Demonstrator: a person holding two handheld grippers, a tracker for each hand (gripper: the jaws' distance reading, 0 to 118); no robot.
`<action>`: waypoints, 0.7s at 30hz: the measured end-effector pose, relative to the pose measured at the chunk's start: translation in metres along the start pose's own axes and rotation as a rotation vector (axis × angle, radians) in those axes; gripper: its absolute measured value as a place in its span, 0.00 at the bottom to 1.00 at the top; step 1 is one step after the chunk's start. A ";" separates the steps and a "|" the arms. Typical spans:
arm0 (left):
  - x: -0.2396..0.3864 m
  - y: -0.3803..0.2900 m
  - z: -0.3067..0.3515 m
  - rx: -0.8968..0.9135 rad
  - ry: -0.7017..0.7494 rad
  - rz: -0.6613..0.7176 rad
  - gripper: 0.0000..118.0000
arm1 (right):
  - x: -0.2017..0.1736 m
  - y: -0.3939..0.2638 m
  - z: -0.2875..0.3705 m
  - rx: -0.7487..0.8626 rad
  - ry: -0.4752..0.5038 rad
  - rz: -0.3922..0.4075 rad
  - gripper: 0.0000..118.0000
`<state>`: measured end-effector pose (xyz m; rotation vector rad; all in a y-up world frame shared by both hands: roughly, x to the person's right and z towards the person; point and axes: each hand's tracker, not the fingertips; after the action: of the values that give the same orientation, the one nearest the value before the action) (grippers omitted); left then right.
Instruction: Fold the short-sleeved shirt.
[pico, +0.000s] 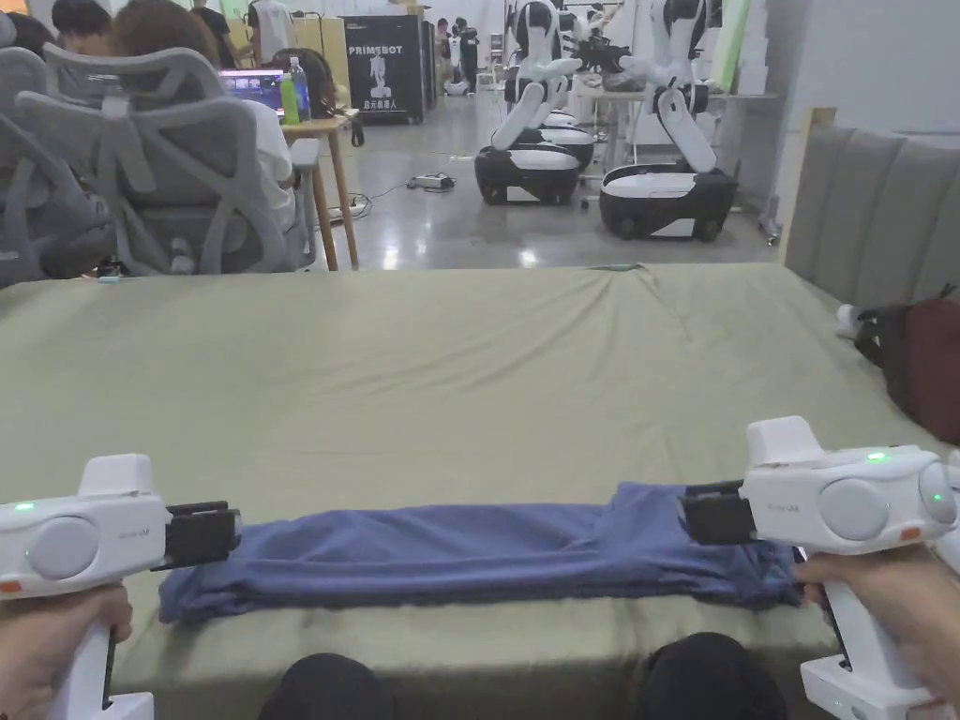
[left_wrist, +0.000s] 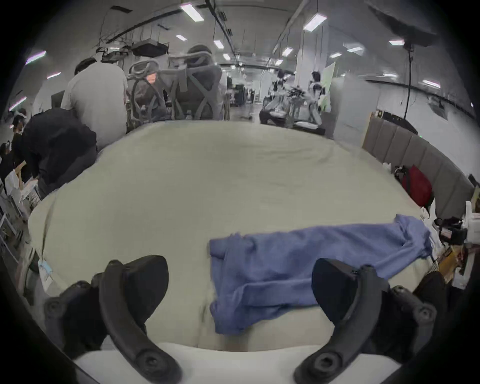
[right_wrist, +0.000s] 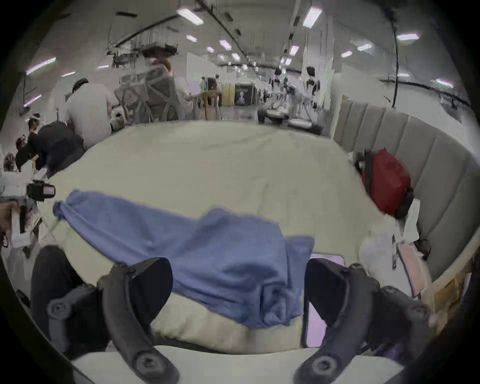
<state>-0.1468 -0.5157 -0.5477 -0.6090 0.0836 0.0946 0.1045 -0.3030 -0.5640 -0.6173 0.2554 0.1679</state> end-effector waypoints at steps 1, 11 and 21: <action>-0.002 0.003 0.001 0.040 -0.002 -0.025 0.79 | -0.003 0.007 0.017 0.025 -0.008 0.006 0.66; 0.025 0.055 0.075 0.042 -0.207 0.136 0.00 | -0.036 0.022 0.030 0.111 0.072 0.030 0.00; 0.011 0.142 0.145 -0.123 -0.494 0.521 0.99 | -0.055 0.025 0.020 0.077 0.133 0.052 0.00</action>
<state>-0.1449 -0.3163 -0.5109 -0.6597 -0.2471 0.7548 0.0501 -0.2757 -0.5461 -0.5461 0.4052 0.1662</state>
